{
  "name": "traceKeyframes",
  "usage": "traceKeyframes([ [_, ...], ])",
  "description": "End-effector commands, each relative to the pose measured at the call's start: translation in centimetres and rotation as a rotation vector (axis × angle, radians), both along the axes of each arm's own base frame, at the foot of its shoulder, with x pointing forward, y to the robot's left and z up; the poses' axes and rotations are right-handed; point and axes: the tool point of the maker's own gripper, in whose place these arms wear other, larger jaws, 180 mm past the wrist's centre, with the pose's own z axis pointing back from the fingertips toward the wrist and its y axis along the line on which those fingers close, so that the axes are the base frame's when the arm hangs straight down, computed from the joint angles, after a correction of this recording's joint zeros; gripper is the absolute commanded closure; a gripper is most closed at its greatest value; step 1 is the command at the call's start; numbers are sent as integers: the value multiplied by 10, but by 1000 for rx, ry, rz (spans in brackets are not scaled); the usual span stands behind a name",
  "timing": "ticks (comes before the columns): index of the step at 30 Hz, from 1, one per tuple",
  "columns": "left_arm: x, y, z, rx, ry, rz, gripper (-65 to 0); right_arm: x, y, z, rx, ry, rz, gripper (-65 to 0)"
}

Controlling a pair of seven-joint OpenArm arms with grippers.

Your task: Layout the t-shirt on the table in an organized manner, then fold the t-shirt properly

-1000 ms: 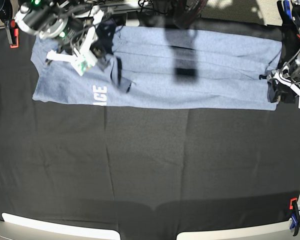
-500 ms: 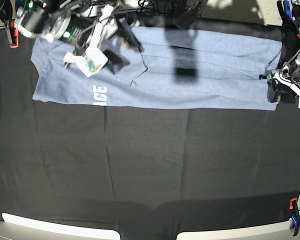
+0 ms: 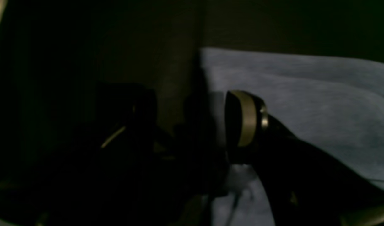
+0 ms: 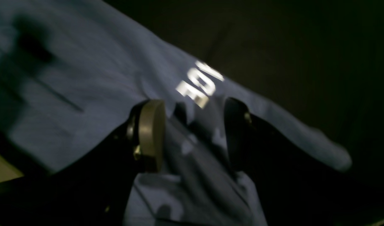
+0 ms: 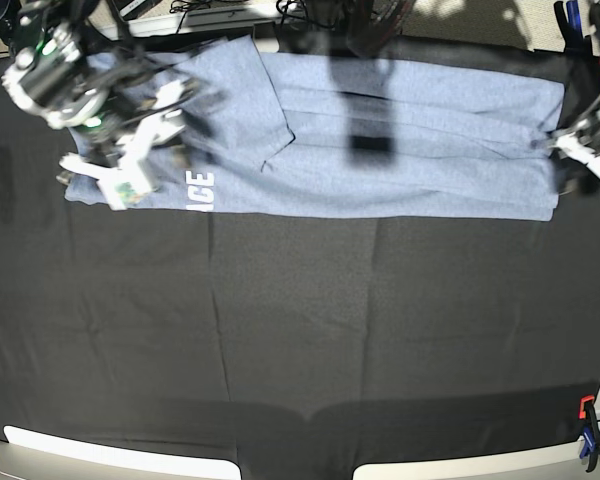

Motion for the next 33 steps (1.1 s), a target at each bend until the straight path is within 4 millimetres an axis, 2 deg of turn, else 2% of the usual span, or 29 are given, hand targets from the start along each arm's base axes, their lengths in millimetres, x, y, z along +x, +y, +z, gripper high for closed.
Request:
traceKeyframes([
  [1,6,5,18,-7,-61,-2,-322,6,-6,5,11,-27,-18,-293],
  [3,1,-2,20,-61,-75,-28,-322,6,-18,-6,30,1,-58,-293],
  [6,-3,-17,17,-133,-76,-79,-322,5,-25,-20,78,45,-93,-293],
  [9,-4,-17,11,-175,-66,-65,-322,3,-27,-28,93,70,-102,-293],
  [14,-7,-11,-12,-226,-27,-36,-322,4,-27,-28,93,69,-102,-293],
  [19,-5,-23,-15,-321,-42,-74,-322,3,-26,-28,92,70,-100,-293],
  [26,-11,-24,-38,-360,41,-56,-322,3,-27,-28,91,71,-100,-293],
  [30,-21,-34,-53,-374,123,-85,-322,3,-27,-28,91,70,-100,-293],
  [33,-27,-44,-56,-413,168,-114,-314,3,-27,-28,91,70,-100,-293],
])
